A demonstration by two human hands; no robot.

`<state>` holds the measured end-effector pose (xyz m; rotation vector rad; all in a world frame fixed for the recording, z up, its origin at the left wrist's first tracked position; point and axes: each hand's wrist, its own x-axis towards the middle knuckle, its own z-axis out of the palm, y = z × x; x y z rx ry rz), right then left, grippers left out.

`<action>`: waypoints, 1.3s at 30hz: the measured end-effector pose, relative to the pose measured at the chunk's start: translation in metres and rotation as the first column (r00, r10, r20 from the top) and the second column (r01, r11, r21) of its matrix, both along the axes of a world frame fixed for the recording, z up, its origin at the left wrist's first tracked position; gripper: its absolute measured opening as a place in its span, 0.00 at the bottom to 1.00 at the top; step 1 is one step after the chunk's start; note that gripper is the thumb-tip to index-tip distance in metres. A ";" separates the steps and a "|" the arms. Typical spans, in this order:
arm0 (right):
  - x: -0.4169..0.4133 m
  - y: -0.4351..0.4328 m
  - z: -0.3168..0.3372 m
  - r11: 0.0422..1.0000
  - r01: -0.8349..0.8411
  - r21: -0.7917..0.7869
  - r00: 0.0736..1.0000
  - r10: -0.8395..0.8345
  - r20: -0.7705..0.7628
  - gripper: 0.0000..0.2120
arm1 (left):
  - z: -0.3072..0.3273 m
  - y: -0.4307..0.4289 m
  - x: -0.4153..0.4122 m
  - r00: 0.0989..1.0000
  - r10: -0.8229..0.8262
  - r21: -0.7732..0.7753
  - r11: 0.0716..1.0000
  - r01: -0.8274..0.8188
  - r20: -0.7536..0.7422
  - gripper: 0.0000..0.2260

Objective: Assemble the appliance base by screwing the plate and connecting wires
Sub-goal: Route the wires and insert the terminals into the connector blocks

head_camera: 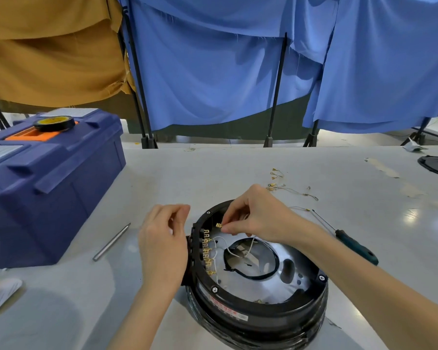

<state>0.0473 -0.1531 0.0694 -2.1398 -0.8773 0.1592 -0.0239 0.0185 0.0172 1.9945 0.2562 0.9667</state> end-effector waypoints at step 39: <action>0.006 0.030 -0.014 0.980 0.041 -0.195 0.999 -0.043 -0.007 0.06 | -0.007 -0.010 -0.005 0.976 0.127 -0.034 0.990 -0.135 -0.178 0.18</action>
